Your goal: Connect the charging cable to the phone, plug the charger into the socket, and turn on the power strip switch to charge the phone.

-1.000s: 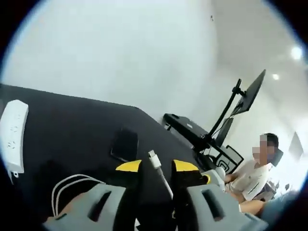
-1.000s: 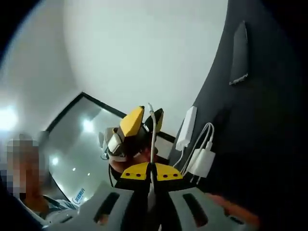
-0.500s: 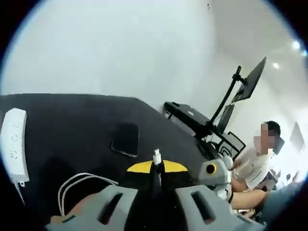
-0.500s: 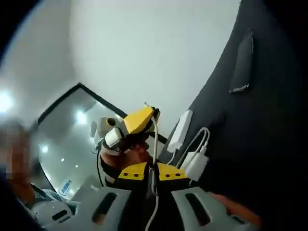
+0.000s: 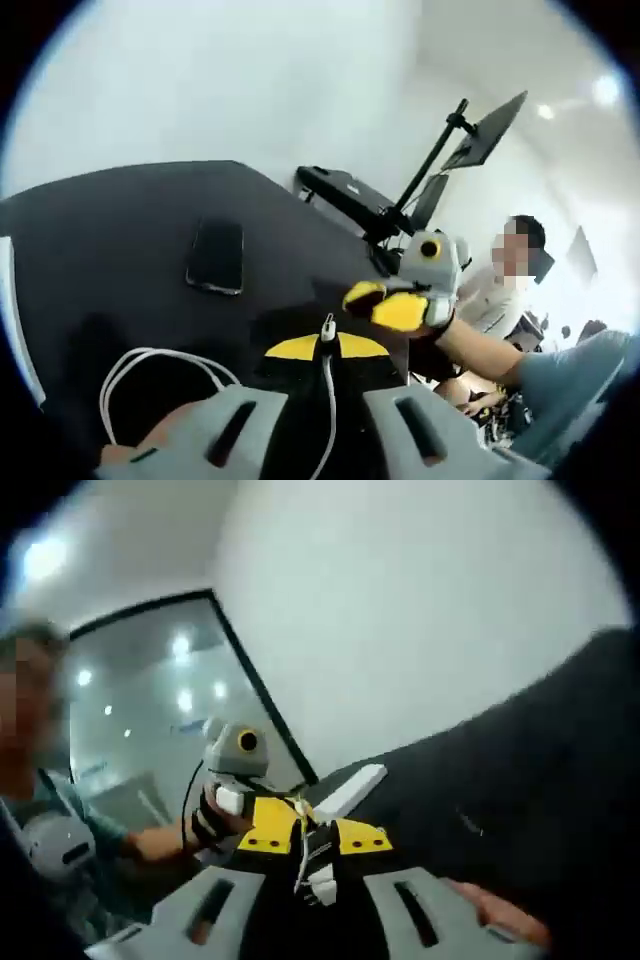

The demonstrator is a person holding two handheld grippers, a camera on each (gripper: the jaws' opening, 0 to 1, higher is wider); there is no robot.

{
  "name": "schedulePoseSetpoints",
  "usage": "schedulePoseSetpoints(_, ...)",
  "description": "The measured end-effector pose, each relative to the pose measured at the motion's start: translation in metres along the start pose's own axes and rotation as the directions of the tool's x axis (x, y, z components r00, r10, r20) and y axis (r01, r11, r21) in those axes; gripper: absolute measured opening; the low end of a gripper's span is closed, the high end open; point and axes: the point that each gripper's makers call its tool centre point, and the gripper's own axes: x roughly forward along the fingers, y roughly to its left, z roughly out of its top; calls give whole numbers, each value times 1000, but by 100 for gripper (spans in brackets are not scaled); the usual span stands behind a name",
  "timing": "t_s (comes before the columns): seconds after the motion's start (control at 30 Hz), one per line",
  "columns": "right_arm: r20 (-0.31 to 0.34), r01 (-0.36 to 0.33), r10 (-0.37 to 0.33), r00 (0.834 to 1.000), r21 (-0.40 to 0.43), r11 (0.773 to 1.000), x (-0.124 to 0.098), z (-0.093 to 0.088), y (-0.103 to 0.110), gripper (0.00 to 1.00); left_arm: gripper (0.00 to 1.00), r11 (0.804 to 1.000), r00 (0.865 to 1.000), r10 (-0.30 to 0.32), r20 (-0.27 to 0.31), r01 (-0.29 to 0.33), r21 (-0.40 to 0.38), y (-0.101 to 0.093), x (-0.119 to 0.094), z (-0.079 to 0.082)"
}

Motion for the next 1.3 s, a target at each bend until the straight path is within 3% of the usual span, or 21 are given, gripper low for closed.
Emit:
schedulePoseSetpoints(0.1, -157, -105, 77, 985, -184, 977, 10, 7, 4, 16, 1, 998, 1000, -13, 19, 12, 57, -7, 0, 2)
schedulePoseSetpoints(0.13, -225, -165, 121, 967, -191, 968, 12, 5, 10, 16, 1, 998, 1000, -11, 19, 10, 69, -9, 1, 1)
schedulePoseSetpoints(0.23, -320, -247, 181, 930, -179, 952, 15, 2, 18, 12, 1, 995, 999, -23, 28, 21, 102, -10, -2, 6)
schedulePoseSetpoints(0.33, -339, -300, 239, 910, -140, 944, 18, 4, 31, 12, 1, 993, 999, -32, 29, 29, 118, -10, -5, 7)
schedulePoseSetpoints(0.4, -342, -291, 220, 914, -171, 941, 22, -2, 37, 11, 1, 991, 999, -39, 33, 34, 129, -11, -6, 6)
schedulePoseSetpoints(0.43, -374, -306, 224, 900, -178, 935, 21, -8, 38, 9, 1, 991, 999, -40, 36, 35, 130, -12, -7, 6)
schedulePoseSetpoints(0.53, -407, -310, 217, 887, -179, 934, 23, -18, 38, 7, 1, 989, 998, -47, 40, 41, 141, -14, -8, 4)
schedulePoseSetpoints(0.8, -422, -328, 245, 873, -137, 935, 23, -29, 46, 3, 1, 985, 998, -55, 27, 50, 165, -16, -6, 1)
schedulePoseSetpoints(0.87, -402, -312, 246, 882, -107, 944, 22, -19, 33, 3, 1, 985, 998, -50, 48, 42, 165, -15, -6, 5)
schedulePoseSetpoints(0.93, -357, -281, 234, 905, -87, 956, 23, -10, 28, 3, 3, 984, 992, -17, 129, -6, 180, -12, -6, 15)
schedulePoseSetpoints(0.97, -297, -259, 232, 926, -56, 964, 24, 0, 25, 3, 8, 977, 990, 34, 140, -63, 205, -7, -7, 12)
schedulePoseSetpoints(1.0, -273, -251, 231, 934, -40, 967, 24, 4, 24, 3, 16, 967, 988, 69, 140, -101, 235, -3, -6, 10)
schedulePoseSetpoints(1.03, -191, -190, 188, 963, 9, 982, 26, 18, 14, 2, 28, 955, 985, 91, 143, -127, 268, -1, -5, 6)
schedulePoseSetpoints(1.07, -139, -161, 164, 977, 35, 986, 25, 26, 9, 3, 41, 948, 982, 109, 154, -149, 282, -1, -4, 3)
schedulePoseSetpoints(1.1, -71, -108, 116, 991, 107, 988, 24, 37, -3, 3, 46, 928, 973, 155, 172, -203, 312, 1, -4, -2)
schedulePoseSetpoints(1.13, -54, -63, 73, 996, 167, 984, 22, 39, -12, 2, 50, 918, 958, 199, 207, -257, 304, 5, -6, -1)
schedulePoseSetpoints(1.17, -12, -44, 48, 999, 212, 976, 20, 46, -22, 2, 52, 882, 924, 285, 255, -356, 308, 13, -9, 1)
schedulePoseSetpoints(1.2, -13, 7, -3, 1000, 262, 965, 18, 44, -32, 2, 54, 852, 902, 316, 294, -407, 330, 19, -13, 10)
schedulePoseSetpoints(1.23, 9, 19, -22, 1000, 288, 957, 18, 44, -35, 2, 54, 831, 866, 364, 341, -468, 300, 25, -16, 17)
schedulePoseSetpoints(1.27, -12, 49, -47, 999, 333, 942, 18, 39, -38, 2, 53, 789, 837, 418, 354, -527, 315, 29, -18, 19)
schedulePoseSetpoints(1.3, -11, 80, -81, 997, 357, 931, 19, 36, -42, 2, 52, 781, 825, 427, 370, -543, 310, 27, -16, 21)
